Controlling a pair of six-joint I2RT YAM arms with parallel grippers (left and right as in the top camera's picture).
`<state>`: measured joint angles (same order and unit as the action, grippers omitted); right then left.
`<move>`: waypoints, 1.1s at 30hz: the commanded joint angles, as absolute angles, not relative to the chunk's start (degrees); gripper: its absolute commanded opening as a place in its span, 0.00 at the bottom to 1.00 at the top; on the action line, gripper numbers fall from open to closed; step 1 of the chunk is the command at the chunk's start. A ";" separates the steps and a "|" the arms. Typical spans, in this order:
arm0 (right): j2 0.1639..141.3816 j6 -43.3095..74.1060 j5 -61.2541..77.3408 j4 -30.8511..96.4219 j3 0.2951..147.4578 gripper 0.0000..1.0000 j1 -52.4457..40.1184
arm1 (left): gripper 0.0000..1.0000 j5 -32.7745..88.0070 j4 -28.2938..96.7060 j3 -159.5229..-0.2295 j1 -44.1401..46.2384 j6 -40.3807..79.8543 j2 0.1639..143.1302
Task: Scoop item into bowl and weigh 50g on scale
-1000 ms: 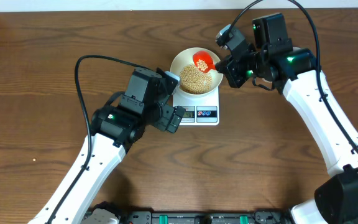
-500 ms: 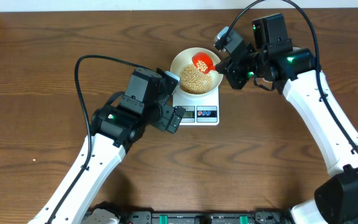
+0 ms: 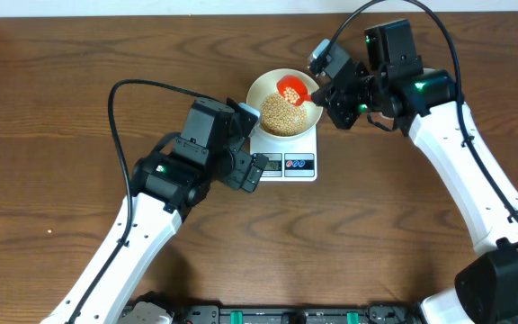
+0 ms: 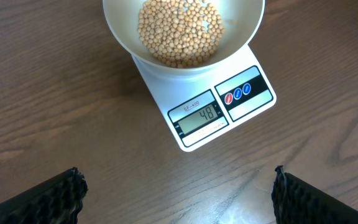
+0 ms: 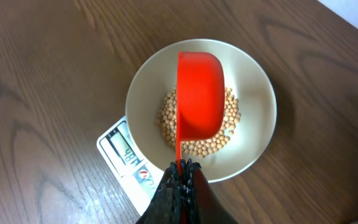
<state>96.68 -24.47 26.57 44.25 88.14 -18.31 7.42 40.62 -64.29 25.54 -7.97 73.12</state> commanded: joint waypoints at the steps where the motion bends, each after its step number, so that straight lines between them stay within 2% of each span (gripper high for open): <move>1: 96.88 -23.11 27.75 44.07 88.82 0.01 -18.72 | 0.97 7.73 40.71 -64.07 25.34 -8.54 72.99; 8: 96.88 -16.10 27.31 42.63 88.82 0.01 -18.70 | 0.97 7.73 40.71 -64.07 25.34 -8.54 72.99; 25: 99.33 -7.92 26.96 41.76 88.60 0.01 -18.72 | 0.97 7.73 40.71 -64.07 25.34 -8.54 72.99; 33: 99.33 -2.57 38.63 39.46 88.60 0.01 -13.26 | 0.97 7.73 40.71 -64.07 25.34 -8.54 72.99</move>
